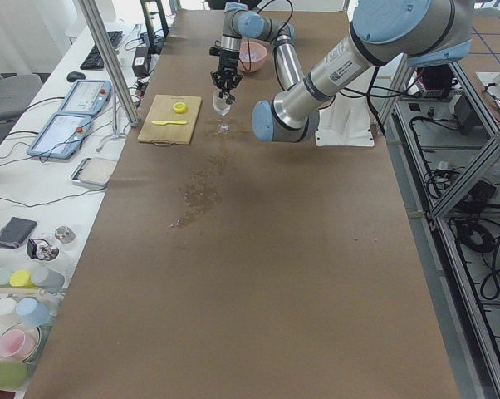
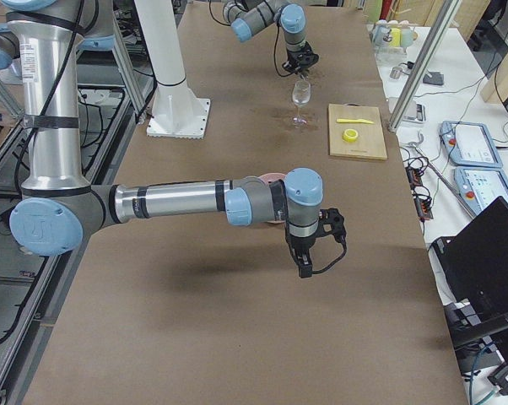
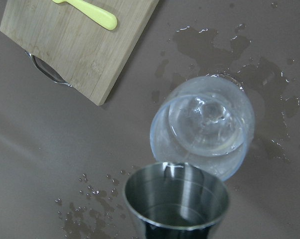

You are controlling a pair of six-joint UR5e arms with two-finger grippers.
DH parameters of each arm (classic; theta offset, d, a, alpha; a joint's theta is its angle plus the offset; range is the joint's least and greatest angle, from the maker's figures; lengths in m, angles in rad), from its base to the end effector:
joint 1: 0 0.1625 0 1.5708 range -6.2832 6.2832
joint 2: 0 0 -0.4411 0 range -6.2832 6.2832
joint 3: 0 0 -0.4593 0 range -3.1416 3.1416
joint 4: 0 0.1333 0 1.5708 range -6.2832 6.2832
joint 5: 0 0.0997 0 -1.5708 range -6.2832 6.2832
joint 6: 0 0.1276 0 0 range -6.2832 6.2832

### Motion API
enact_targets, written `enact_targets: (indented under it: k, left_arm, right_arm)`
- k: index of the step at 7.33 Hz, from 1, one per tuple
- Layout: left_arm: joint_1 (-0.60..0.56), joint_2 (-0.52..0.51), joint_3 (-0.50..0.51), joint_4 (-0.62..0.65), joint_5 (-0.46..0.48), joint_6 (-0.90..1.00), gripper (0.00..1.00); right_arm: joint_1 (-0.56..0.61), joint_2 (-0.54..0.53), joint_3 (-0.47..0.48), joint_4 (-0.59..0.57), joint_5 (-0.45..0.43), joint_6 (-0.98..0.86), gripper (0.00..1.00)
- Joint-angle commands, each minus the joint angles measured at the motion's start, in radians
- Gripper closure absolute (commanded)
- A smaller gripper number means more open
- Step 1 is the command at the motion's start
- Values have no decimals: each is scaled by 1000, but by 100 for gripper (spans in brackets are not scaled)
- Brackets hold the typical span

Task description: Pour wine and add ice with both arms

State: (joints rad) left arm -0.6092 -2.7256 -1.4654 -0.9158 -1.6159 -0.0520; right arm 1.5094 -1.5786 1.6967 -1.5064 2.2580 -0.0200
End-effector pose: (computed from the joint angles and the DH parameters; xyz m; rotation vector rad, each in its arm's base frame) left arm 0.5612 -0.5471 0.0218 0.3347 0.2385 0.9062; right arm 0.0174 -0.5707 0.6284 0.1611 -0.6892 -0.1407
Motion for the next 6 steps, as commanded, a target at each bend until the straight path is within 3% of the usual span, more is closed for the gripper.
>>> enact_targets:
  k: [1,4,6]
  left_arm:
    - [0,-17,28,14,21,20,100]
    - [-3,21,-44,-34,11,20,100]
    - [-24,98,-113,-138,8,20,100]
  right_arm:
    - [0,0,0,0,0,0,0]
    - [0,0,0,0,8,0,0]
    - [0,0,0,0,9,0,0]
